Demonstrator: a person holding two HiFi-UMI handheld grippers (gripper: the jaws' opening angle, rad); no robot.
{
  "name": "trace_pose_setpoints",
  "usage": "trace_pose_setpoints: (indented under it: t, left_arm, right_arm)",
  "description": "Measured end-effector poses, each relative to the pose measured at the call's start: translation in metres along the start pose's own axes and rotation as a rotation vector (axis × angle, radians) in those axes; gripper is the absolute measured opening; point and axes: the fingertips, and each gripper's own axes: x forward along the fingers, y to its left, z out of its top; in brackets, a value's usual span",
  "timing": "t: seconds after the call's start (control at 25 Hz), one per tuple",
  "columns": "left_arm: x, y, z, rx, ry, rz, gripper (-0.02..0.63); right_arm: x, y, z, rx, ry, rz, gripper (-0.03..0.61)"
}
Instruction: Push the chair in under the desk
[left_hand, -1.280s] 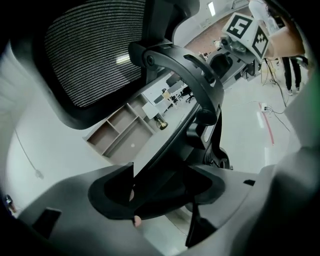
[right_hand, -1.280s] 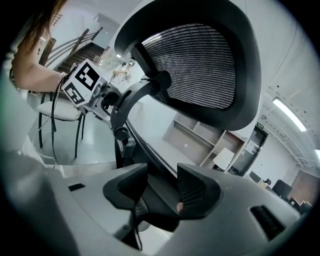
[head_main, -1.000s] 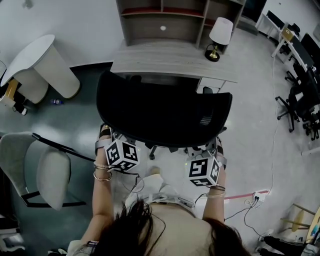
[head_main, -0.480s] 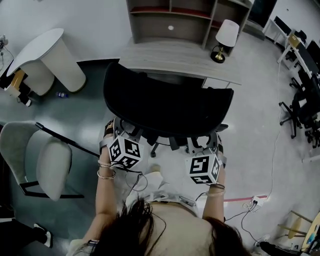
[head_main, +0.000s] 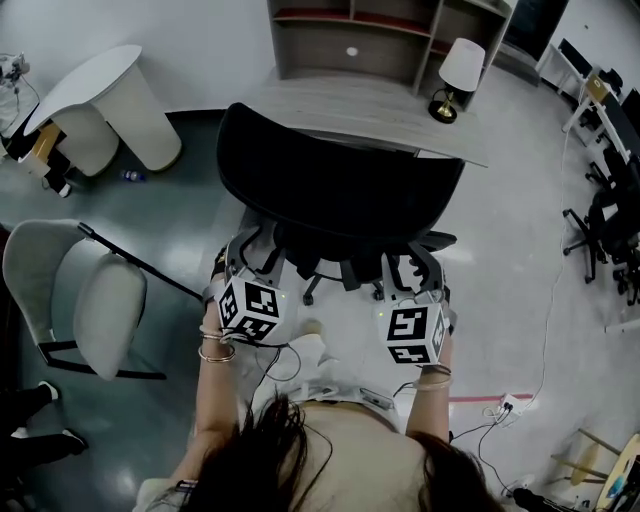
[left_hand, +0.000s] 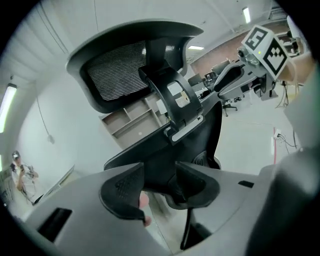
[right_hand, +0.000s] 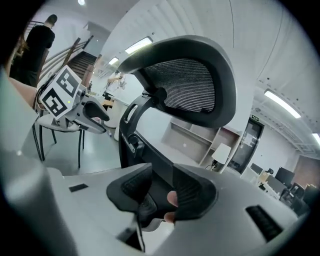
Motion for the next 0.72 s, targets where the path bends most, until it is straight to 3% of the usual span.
trace_pose_setpoints:
  t: [0.12,0.28,0.72]
  left_arm:
    - [-0.013,-0.004,-0.010,-0.010,0.009,0.034,0.167]
    - [-0.031,-0.012,-0.015,-0.050,0.000,0.042,0.153]
    - [-0.090,-0.024,0.003,-0.228,-0.137,0.062,0.080]
  right_arm:
    - [-0.009,0.008,0.000,0.009,-0.012,0.012,0.130]
    - [-0.022,0.018,0.000,0.044,-0.036,0.036,0.126]
    - [-0.056,0.033,0.003,0.160,-0.083,0.052,0.068]
